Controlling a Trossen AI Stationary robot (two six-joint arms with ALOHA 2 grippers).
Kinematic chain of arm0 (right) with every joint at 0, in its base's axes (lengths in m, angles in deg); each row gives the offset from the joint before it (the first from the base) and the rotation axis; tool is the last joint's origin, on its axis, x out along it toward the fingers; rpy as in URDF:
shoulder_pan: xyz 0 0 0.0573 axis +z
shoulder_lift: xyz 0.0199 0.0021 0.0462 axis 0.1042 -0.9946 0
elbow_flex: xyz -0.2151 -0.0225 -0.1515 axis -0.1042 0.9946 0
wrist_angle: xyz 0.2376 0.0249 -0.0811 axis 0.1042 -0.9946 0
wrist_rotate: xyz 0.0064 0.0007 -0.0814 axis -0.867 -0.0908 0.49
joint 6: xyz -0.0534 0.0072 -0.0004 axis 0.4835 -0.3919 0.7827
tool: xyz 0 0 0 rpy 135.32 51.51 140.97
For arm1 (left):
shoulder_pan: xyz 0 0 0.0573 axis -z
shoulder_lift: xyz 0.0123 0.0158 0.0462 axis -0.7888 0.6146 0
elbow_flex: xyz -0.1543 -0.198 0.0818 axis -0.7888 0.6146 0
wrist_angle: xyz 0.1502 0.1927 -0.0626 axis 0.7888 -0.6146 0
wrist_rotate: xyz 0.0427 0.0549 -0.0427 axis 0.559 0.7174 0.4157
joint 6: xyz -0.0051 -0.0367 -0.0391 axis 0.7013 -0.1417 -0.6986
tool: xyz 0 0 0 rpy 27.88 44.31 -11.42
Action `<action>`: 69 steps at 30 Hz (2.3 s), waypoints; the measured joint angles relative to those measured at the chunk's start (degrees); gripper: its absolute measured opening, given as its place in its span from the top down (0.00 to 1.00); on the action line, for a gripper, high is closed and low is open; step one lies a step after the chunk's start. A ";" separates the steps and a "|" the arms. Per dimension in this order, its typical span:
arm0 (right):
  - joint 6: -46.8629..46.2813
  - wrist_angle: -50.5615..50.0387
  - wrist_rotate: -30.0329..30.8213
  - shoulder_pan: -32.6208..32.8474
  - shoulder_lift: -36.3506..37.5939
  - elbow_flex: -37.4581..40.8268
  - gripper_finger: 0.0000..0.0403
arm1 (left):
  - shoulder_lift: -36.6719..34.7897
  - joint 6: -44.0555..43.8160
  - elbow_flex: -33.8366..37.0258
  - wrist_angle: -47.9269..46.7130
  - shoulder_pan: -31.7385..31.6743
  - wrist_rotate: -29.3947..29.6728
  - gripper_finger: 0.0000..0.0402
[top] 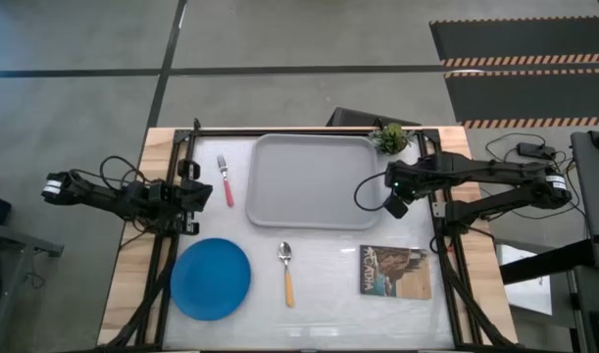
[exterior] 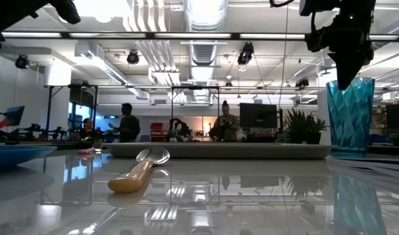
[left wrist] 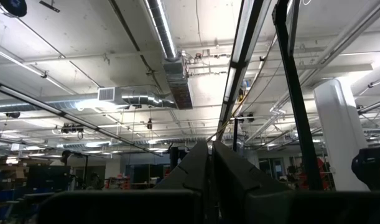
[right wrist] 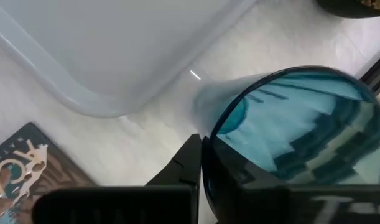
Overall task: Pick and place plate/cup/fork/spoon on tray
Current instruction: Put the blue glass to the top right corner of the tray, then put the yellow spoon to the left side of the tray
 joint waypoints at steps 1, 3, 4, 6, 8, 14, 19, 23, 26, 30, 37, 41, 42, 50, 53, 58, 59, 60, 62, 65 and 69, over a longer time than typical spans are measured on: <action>0.07 -0.42 -0.07 0.00 0.00 -0.82 0.98 | 0.01 0.01 0.00 0.01 0.00 0.00 0.99; 0.48 -1.16 0.06 0.00 0.00 -3.06 0.98 | 0.07 0.01 0.00 0.01 0.00 0.00 0.99; 0.59 -1.37 0.06 0.00 -0.09 -4.36 0.98 | 0.03 0.01 0.00 0.00 0.00 0.00 0.99; 0.84 -1.50 0.19 0.00 -0.45 -7.27 0.98 | 0.02 0.00 0.00 0.02 0.00 0.00 0.99; 1.46 -2.30 0.57 0.00 -1.37 -10.34 0.98 | 0.02 0.01 0.00 0.01 0.00 0.00 0.99; 5.84 -2.77 0.69 0.00 -7.31 -18.48 0.98 | 0.02 0.00 0.00 -0.01 0.04 0.02 0.99; 12.20 -2.68 0.69 -0.24 -15.14 -26.11 0.98 | 0.02 -0.02 0.00 0.01 0.04 0.02 0.99; 17.79 -2.66 0.65 -1.27 -20.83 -31.27 0.98 | 0.02 -0.10 0.00 0.01 0.04 0.02 0.99; 22.12 -2.57 0.60 -2.95 -24.17 -34.36 0.98 | 0.02 -0.12 0.00 0.01 0.04 0.02 0.99; 27.06 -2.20 -0.78 -6.77 -27.48 -36.89 0.98 | 0.02 -0.23 0.00 0.01 0.02 0.02 0.99; 35.48 3.44 -7.37 -15.59 -31.69 -37.72 0.98 | 0.02 -0.23 0.00 0.01 -0.01 0.02 0.99; 38.67 8.01 -10.83 -19.90 -34.85 -37.69 0.98 | 0.02 -0.23 0.00 0.01 0.00 0.02 0.99; 39.45 8.63 -11.34 -20.73 -35.82 -37.92 0.98 | 0.02 -0.23 0.00 0.01 0.00 0.02 0.99; 42.19 8.91 -11.42 -24.09 -42.12 -41.41 0.98 | 0.02 -0.21 0.00 -0.01 0.00 0.02 0.99; 42.40 8.69 -11.44 -24.28 -42.78 -41.58 0.98 | 0.00 -0.21 0.00 0.01 0.00 0.02 0.99; 42.67 8.73 -11.40 -24.28 -43.01 -41.61 0.98 | 0.01 -0.21 0.00 0.01 0.00 0.02 0.99; 42.65 8.79 -11.40 -24.28 -43.01 -41.61 0.97 | 0.02 -0.21 0.00 0.01 0.00 0.02 0.99; 42.46 8.91 -11.40 -24.28 -43.01 -41.61 0.96 | 0.02 -0.21 0.00 0.01 0.00 0.02 0.99; 41.70 8.99 -11.39 -24.36 -42.86 -41.61 0.93 | -0.02 -0.19 0.00 0.01 0.00 0.02 0.99; 41.49 9.46 -11.38 -24.39 -42.29 -41.61 0.86 | 0.00 -0.19 0.00 0.01 0.00 0.01 0.99; 41.16 9.53 -11.38 -24.39 -41.61 -41.85 0.76 | 0.02 -0.19 0.00 0.02 0.00 0.02 0.99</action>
